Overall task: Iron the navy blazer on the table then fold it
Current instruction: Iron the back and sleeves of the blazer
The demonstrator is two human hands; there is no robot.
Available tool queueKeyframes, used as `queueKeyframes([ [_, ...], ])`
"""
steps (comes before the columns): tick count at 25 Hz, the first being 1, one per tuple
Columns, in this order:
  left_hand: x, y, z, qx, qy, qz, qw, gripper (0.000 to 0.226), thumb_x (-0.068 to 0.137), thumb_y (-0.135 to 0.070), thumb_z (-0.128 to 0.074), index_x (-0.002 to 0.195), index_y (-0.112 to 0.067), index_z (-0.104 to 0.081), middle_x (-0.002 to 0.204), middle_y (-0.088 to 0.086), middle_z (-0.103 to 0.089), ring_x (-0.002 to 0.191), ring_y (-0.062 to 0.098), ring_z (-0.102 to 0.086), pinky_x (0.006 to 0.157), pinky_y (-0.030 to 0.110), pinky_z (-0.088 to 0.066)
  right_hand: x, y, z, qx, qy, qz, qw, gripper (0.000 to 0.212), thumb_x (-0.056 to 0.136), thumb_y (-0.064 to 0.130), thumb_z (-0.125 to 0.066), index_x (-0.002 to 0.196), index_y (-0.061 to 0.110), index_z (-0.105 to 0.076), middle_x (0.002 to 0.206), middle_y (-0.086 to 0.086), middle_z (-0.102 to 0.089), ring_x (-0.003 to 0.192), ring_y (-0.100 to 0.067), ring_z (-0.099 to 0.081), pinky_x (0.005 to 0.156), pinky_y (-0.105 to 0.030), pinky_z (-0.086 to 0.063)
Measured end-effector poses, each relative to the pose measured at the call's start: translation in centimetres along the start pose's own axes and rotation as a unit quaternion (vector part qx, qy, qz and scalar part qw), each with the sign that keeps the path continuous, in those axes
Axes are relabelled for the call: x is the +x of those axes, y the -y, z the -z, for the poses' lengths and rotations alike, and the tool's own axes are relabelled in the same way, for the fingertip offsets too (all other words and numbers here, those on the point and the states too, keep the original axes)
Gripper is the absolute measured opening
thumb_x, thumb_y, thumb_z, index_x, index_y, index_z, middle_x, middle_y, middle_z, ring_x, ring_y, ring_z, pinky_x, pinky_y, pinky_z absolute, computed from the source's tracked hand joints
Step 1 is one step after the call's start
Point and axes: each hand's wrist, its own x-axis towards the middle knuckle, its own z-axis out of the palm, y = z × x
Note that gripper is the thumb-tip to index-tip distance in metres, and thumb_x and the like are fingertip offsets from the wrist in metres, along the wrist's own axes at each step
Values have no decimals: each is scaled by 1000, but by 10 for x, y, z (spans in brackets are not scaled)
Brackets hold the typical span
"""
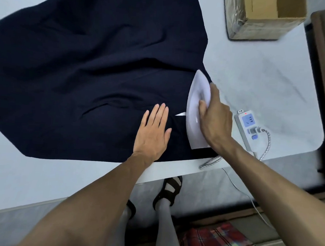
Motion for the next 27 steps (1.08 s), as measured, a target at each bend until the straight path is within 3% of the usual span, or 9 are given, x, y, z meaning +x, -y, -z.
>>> queueKeyframes([
  [12,0,-1,1,-29,-7,6,1000,65,105,-39,-26,157,-8,-4,166,8,-6,153,23,-2,125,43,-7,18,-13,-5,-93,-18,-1,995,51,102,23,-36,150,23,-22,91,-16,-64,75,-32,-44,66,-36,-30],
  [17,0,2,2,-22,-4,-29,999,57,106,-38,-22,158,-34,0,166,10,-1,153,30,-3,123,48,-9,20,-28,12,-63,-4,-14,998,50,101,25,-35,150,22,-24,96,-20,-63,86,-39,-50,71,-40,-33],
  [20,2,2,3,-10,1,-32,999,54,106,-41,-18,157,-39,-1,166,8,2,152,30,0,122,48,-3,15,-14,10,-26,20,13,999,51,101,26,-37,150,25,-24,100,-20,-62,93,-42,-54,73,-41,-35],
  [24,1,1,2,-8,-4,-25,1000,53,106,-41,-19,157,-35,-6,166,6,0,153,29,1,123,47,-2,9,-6,-6,-90,26,44,995,52,103,25,-34,152,25,-20,79,-11,-54,70,-33,-47,64,-36,-30],
  [27,1,1,2,-8,0,-25,1000,54,106,-41,-19,158,-33,-7,166,6,0,153,29,0,123,47,-4,13,-21,-1,-109,6,19,994,48,102,25,-35,149,23,-24,74,-8,-49,68,-33,-45,62,-36,-30],
])
